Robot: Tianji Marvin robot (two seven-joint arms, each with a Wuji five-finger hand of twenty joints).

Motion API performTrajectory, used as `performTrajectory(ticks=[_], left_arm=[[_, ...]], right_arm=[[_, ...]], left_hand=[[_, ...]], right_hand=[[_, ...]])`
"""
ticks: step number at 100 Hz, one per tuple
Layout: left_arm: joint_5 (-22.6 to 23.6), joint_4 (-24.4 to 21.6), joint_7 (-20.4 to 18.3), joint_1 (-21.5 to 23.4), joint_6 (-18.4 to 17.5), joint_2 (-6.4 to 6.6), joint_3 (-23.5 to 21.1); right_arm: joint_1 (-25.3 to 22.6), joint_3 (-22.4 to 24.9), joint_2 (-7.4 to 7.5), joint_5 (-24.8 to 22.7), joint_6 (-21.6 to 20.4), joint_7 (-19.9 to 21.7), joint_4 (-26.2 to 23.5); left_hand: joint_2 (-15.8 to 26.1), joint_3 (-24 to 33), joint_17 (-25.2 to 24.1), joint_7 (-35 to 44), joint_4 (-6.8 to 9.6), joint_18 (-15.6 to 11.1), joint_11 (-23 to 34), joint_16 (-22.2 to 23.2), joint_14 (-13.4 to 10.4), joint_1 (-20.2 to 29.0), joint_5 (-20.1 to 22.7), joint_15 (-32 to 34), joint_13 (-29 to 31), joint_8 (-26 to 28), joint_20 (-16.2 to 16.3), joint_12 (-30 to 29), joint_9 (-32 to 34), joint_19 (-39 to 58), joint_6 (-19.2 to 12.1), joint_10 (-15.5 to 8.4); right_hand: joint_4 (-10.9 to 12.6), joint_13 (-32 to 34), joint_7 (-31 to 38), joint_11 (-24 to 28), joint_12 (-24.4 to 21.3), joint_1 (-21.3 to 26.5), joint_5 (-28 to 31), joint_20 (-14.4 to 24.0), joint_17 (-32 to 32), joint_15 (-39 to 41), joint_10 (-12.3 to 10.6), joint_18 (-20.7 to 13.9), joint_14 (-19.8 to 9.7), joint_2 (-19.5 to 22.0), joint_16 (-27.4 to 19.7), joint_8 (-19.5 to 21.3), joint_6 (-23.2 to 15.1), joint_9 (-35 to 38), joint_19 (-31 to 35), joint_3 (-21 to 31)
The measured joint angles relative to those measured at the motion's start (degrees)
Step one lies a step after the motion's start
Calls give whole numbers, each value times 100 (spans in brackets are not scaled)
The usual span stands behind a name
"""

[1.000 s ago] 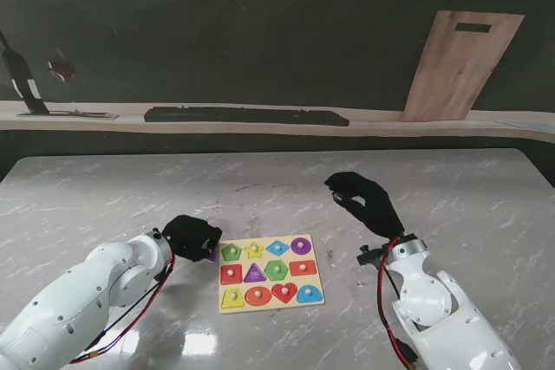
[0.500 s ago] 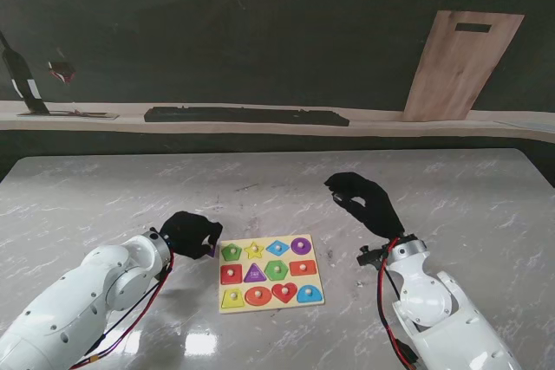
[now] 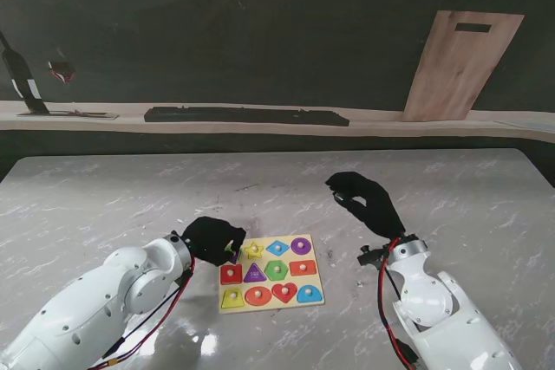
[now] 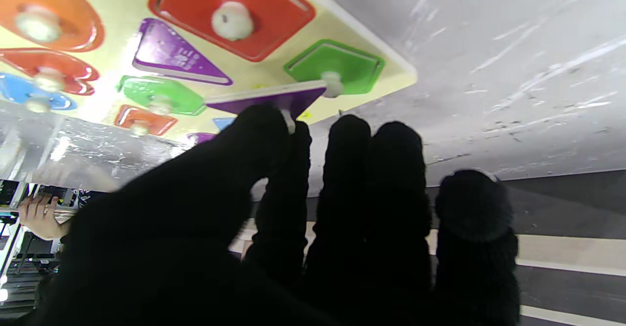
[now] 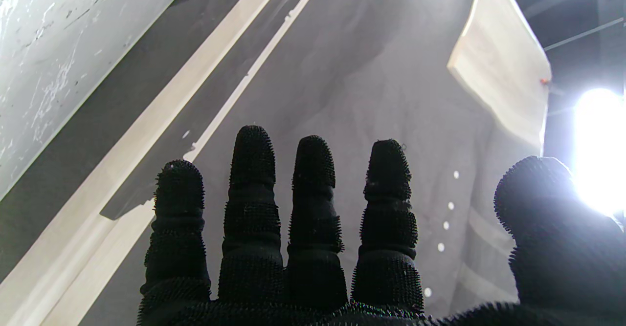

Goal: Fit puzzle pieces into a puzzle board

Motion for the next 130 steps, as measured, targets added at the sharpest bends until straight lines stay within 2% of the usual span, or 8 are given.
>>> performTrajectory(ticks=[14,32,58,78,111,130], left_arm=[[-182,-57,-63,-81,140,-25,252],[-183,-189,-209,-135,359,-53,447],[-175,-457,-551,-92,658,-59,527],[-199,-518,-636,-101,848,-58,683],[-222,-546,-669,-123,1473,-70,961],[-312,-524,-668,-183,1512,-98,1062]], right_arm=[[0,1,0,50,-39,6,0],[-26,47,-2,113,-104,41,-19],[-82,94,-2,151,-170,38,-59],[-90,97,-2,177,-166,39,-79],[-94,104,-3,192,-166,41,-86],[-94,110,-4,191,-163,22,-85]], left_hand=[[-54,122,21,3,0,0,10,0,1,-15,0,15,1,60,1,57,2,0,2,2],[-65,177,51,4,4,0,74,57,1,-76,54,66,42,63,1,103,61,0,4,2],[-66,229,152,5,74,0,84,66,10,-145,54,143,60,127,2,166,113,24,4,3],[-66,230,204,5,74,0,145,68,18,-145,54,201,62,130,2,201,119,53,4,3],[-66,230,261,6,74,0,154,69,71,-145,54,215,83,197,2,214,121,93,16,68],[-66,230,269,5,74,0,212,70,77,-145,54,272,83,197,2,214,121,102,22,75]], right_hand=[[0,0,0,0,0,0,0,0,0,0,0,0,0,0,0,0,4,0,0,0],[0,0,0,0,0,0,0,0,0,0,0,0,0,1,0,0,7,0,0,0],[0,0,0,0,0,0,0,0,0,0,0,0,0,1,0,0,9,0,0,0],[0,0,0,0,0,0,0,0,0,0,0,0,0,1,0,0,9,0,1,0],[0,0,0,0,0,0,0,0,0,0,0,0,0,1,1,0,9,0,1,-1],[0,0,0,1,0,0,0,0,0,0,0,0,0,1,1,0,10,0,1,-1]])
